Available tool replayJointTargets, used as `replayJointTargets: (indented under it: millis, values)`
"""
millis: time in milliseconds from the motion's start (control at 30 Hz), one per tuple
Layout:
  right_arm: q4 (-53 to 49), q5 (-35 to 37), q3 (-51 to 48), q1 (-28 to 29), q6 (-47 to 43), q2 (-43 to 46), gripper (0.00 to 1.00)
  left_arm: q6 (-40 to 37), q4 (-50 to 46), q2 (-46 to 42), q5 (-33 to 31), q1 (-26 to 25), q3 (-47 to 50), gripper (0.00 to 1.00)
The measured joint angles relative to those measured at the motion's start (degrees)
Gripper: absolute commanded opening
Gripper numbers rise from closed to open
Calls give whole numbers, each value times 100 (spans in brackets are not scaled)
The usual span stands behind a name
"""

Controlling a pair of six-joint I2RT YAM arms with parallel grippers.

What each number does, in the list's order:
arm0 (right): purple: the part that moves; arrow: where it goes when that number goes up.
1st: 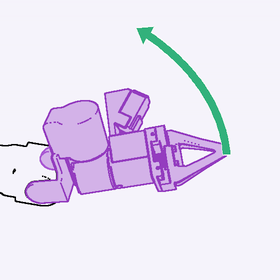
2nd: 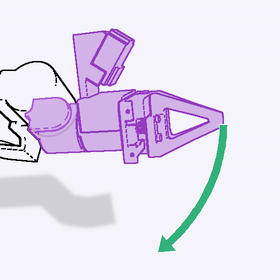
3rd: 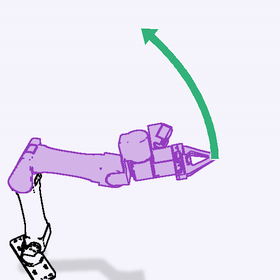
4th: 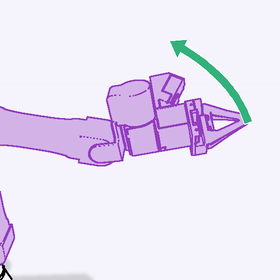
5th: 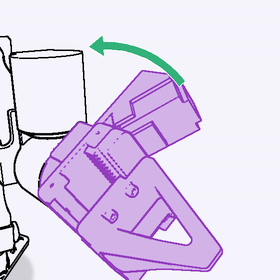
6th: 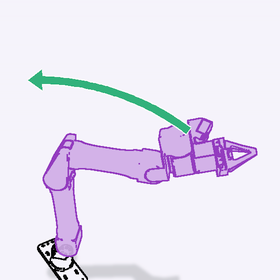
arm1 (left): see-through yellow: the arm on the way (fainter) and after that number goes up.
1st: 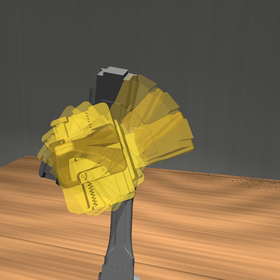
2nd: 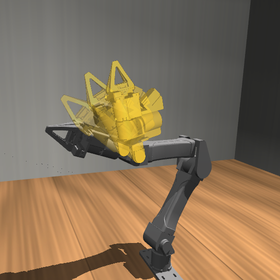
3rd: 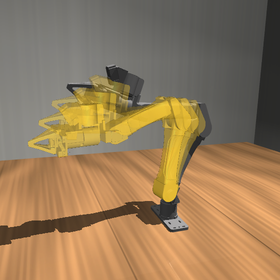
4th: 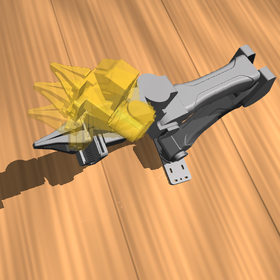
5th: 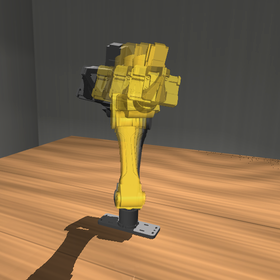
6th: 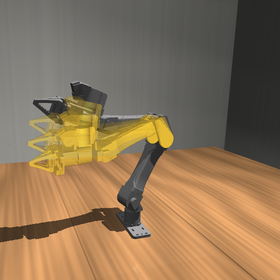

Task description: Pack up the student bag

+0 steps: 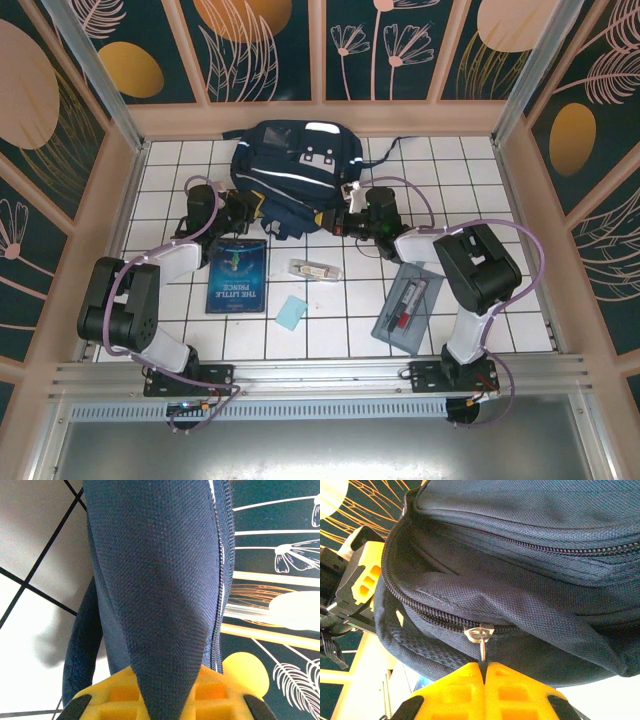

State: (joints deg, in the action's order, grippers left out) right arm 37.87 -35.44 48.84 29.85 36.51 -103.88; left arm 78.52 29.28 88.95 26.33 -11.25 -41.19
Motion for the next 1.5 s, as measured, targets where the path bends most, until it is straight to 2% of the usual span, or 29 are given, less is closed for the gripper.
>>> replayJointTargets:
  millis: [133, 367, 600, 867, 1067, 1133, 1200, 1267, 1333, 1400, 1467, 1500]
  values:
    - [-170, 15, 2, -28, -164, 15, 0, -52, -59, 2, 44, 48, -42, 0]
    - [-1484, 304, 310, -243, -1257, 35, 0, -385, -494, 181, 483, 267, -415, 0]
    - [-2190, 356, 551, -544, -1867, 35, 0, -577, -667, 485, 946, 269, -765, 0]
    - [-2712, 245, 826, -621, -1810, 90, 0, -730, -726, 756, 1196, 269, -1086, 0]
    - [-2986, 466, 826, -175, -1412, 581, 0, -807, -702, 1287, 1556, 374, -1698, 0]
    - [-2929, 566, 826, -55, -1228, 697, 0, -822, -697, 1399, 1652, 407, -1895, 15]
    - [-2780, 608, 826, 2, -1036, 713, 0, -905, -699, 1547, 1755, 415, -2157, 38]
    - [-2625, 586, 826, 52, -841, 706, 0, -999, -721, 1729, 1790, 413, -2437, 49]
    - [-2457, 538, 874, 109, -656, 654, 0, -1093, -763, 1867, 1786, 415, -2634, 52]
    - [-2358, 435, 1010, 173, -514, 538, 0, -1222, -876, 1908, 1759, 431, -2743, 50]
    - [-2337, 339, 1108, 227, -431, 485, 0, -1322, -938, 1888, 1757, 448, -2750, 44]
    - [-2339, 302, 1139, 247, -415, 483, 0, -1364, -975, 1871, 1762, 457, -2745, 37]
